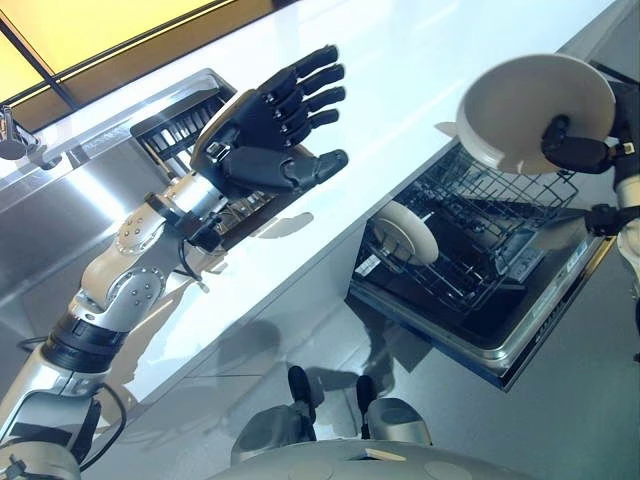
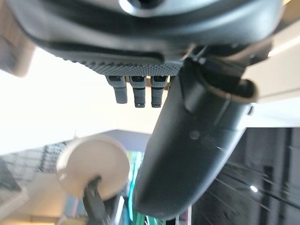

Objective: Pick up plates and place into dishwasher.

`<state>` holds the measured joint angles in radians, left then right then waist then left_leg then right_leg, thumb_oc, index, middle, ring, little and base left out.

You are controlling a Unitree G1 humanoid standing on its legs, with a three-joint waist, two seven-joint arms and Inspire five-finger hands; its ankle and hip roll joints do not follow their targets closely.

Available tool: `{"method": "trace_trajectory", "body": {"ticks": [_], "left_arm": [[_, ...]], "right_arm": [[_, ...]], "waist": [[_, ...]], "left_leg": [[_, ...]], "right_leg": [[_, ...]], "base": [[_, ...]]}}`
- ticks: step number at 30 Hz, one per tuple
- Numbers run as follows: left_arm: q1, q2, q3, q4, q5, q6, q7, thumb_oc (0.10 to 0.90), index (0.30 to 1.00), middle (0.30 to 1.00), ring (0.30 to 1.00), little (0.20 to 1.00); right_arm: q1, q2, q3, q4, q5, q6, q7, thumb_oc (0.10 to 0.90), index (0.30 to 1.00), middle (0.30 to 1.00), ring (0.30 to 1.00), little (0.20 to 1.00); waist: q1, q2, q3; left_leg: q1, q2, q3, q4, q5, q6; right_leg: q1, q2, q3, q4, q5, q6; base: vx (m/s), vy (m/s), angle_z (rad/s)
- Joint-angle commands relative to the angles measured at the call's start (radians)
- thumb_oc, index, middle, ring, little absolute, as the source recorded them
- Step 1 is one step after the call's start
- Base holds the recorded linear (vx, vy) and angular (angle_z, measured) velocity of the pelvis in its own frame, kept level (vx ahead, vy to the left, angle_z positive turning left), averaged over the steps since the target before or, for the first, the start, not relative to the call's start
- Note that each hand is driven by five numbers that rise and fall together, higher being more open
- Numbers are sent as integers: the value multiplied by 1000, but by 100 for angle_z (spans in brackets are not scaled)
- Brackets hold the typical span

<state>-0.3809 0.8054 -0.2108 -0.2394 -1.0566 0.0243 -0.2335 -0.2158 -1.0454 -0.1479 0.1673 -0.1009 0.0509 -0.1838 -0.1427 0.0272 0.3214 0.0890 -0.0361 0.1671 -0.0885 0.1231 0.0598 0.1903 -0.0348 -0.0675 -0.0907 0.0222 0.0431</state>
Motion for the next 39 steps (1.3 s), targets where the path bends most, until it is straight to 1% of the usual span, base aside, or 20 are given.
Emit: {"method": "trace_trajectory", "body": {"ticks": [1, 2, 3, 4, 9, 14, 15, 16, 20, 21, 22, 24, 25, 26, 28, 30, 31, 35, 36, 39], "left_arm": [[-15, -6, 83, 33, -5, -121, -31, 800, 900, 900, 900, 900], [-13, -6, 85, 34, -4, -122, -33, 800, 900, 900, 900, 900], [13, 4, 98, 38, 6, -129, -42, 800, 900, 900, 900, 900], [18, 9, 102, 42, 7, -124, -56, 800, 900, 900, 900, 900], [17, 27, 106, 72, -5, -148, -77, 800, 900, 900, 900, 900], [-4, 21, 95, 98, -16, -158, -67, 800, 900, 900, 900, 900], [-11, 17, 89, 105, -22, -158, -74, 800, 900, 900, 900, 900], [-21, 9, 79, 113, -28, -154, -89, 800, 900, 900, 900, 900], [-47, -1, 45, 116, -52, -139, -102, 800, 900, 900, 900, 900], [-53, -11, 35, 116, -52, -128, -103, 800, 900, 900, 900, 900], [-62, -14, 14, 122, -63, -129, -113, 800, 900, 900, 900, 900], [-71, -21, -5, 120, -73, -129, -113, 800, 900, 900, 900, 900], [-72, -23, -8, 118, -75, -129, -114, 800, 900, 900, 900, 900], [-78, -24, -21, 109, -89, -135, -118, 800, 900, 900, 900, 900], [-81, -28, -28, 104, -90, -141, -118, 800, 900, 900, 900, 900], [-86, -31, -39, 95, -99, -149, -127, 800, 900, 900, 900, 900], [-91, -35, -52, 79, -103, -154, -135, 800, 900, 900, 900, 900], [-96, -34, -65, 55, -98, -158, -135, 800, 900, 900, 900, 900], [-106, -29, -69, 54, -99, -167, -142, 800, 900, 900, 900, 900], [-119, -15, -83, 54, -121, -191, -143, 800, 900, 900, 900, 900]], "right_arm": [[-53, -132, -60, 9, -171, -10, -76, 100, 300, 300, 300, 200], [-51, -135, -58, 12, -174, -7, -77, 100, 300, 300, 300, 200], [-25, -149, -52, 34, -254, 38, -83, 100, 300, 300, 300, 200], [-18, -156, -47, 52, -258, 51, -74, 100, 300, 300, 300, 200], [-28, -175, -11, 100, -288, 75, -41, 100, 300, 300, 300, 200], [-91, -165, 88, 194, -312, 87, -29, 100, 300, 300, 300, 200], [-107, -164, 110, 224, -312, 80, -26, 100, 300, 300, 300, 200], [-144, -158, 154, 267, -299, 69, -24, 100, 300, 300, 300, 200], [-239, -141, 257, 341, -288, 68, -30, 100, 300, 300, 300, 200], [-267, -126, 290, 368, -287, 74, -46, 100, 300, 300, 300, 200], [-315, -113, 342, 399, -288, 94, -56, 100, 300, 300, 300, 200], [-371, -96, 401, 447, -293, 108, -70, 100, 300, 300, 300, 200], [-382, -93, 413, 453, -297, 116, -69, 100, 300, 300, 300, 200], [-428, -79, 457, 501, -295, 123, -82, 100, 300, 300, 300, 200], [-459, -72, 483, 516, -298, 138, -82, 100, 300, 300, 300, 200], [-513, -53, 533, 556, -301, 157, -98, 100, 300, 300, 300, 200], [-563, -34, 576, 608, -299, 164, -115, 100, 300, 300, 300, 200], [-621, -18, 619, 657, -264, 180, -125, 100, 300, 300, 300, 200], [-650, -7, 624, 688, -261, 181, -131, 100, 300, 300, 300, 200], [-702, -7, 660, 717, -222, 192, -131, 100, 300, 300, 300, 200]], "waist": [[24, -22, -149], [25, -22, -148], [28, -24, -142], [30, -25, -140], [33, -28, -133], [41, -27, -125], [44, -28, -123], [50, -28, -119], [63, -26, -111], [69, -24, -108], [76, -21, -104], [83, -16, -98], [84, -15, -97], [93, -9, -90], [96, -6, -85], [104, 3, -73], [113, 12, -59], [122, 25, -42], [127, 34, -29], [132, 48, -15]], "left_leg": [[102, -5, -54, 10, -137, -33], [102, -5, -54, 10, -137, -32], [98, -6, -58, 9, -135, -32], [98, -6, -58, 8, -134, -32], [96, -7, -58, 6, -133, -32], [94, -5, -53, 7, -133, -34], [94, -4, -52, 6, -133, -33], [92, -4, -53, 7, -133, -33], [88, -3, -55, 6, -132, -33], [88, -3, -57, 6, -132, -32], [86, -4, -59, 7, -131, -32], [82, -4, -63, 7, -131, -33], [81, -4, -63, 7, -131, -33], [73, -5, -69, 7, -128, -33], [69, -6, -72, 6, -127, -33], [59, -8, -77, 6, -123, -34], [49, -9, -83, 7, -119, -36], [33, -11, -94, 5, -112, -39], [17, -14, -100, 7, -106, -40], [0, -17, -103, 8, -100, -41]], "right_leg": [[-57, 71, -24, 85, -29, 20], [-58, 71, -25, 85, -29, 20], [-61, 71, -27, 89, -29, 22], [-62, 71, -28, 91, -29, 22], [-68, 70, -29, 97, -29, 26], [-74, 66, -34, 103, -31, 30], [-75, 65, -36, 104, -31, 31], [-76, 64, -39, 105, -30, 31], [-79, 60, -46, 104, -27, 32], [-79, 58, -50, 104, -27, 32], [-80, 56, -52, 103, -24, 32], [-81, 53, -56, 98, -21, 33], [-82, 52, -57, 98, -20, 33], [-86, 49, -60, 93, -17, 33], [-87, 48, -62, 90, -14, 32], [-92, 45, -67, 85, -11, 30], [-97, 41, -72, 83, -8, 28], [-104, 39, -78, 77, -5, 25], [-115, 35, -82, 78, -3, 22], [-127, 31, -88, 80, -1, 19]], "base": [[0, 0, 0], [0, 0, 0], [-24, -7, 3], [-26, -12, 4], [-4, -5, 1], [0, 0, 0], [13, -37, 0], [11, -40, -1], [8, -41, 0], [33, -72, 1], [41, -73, 1], [33, -58, 5], [15, -57, 6], [6, -44, 4], [-4, -36, 4], [-21, -50, 9], [-19, -57, 12], [-29, -41, 13], [-66, -21, 13], [-73, -3, 10]]}}
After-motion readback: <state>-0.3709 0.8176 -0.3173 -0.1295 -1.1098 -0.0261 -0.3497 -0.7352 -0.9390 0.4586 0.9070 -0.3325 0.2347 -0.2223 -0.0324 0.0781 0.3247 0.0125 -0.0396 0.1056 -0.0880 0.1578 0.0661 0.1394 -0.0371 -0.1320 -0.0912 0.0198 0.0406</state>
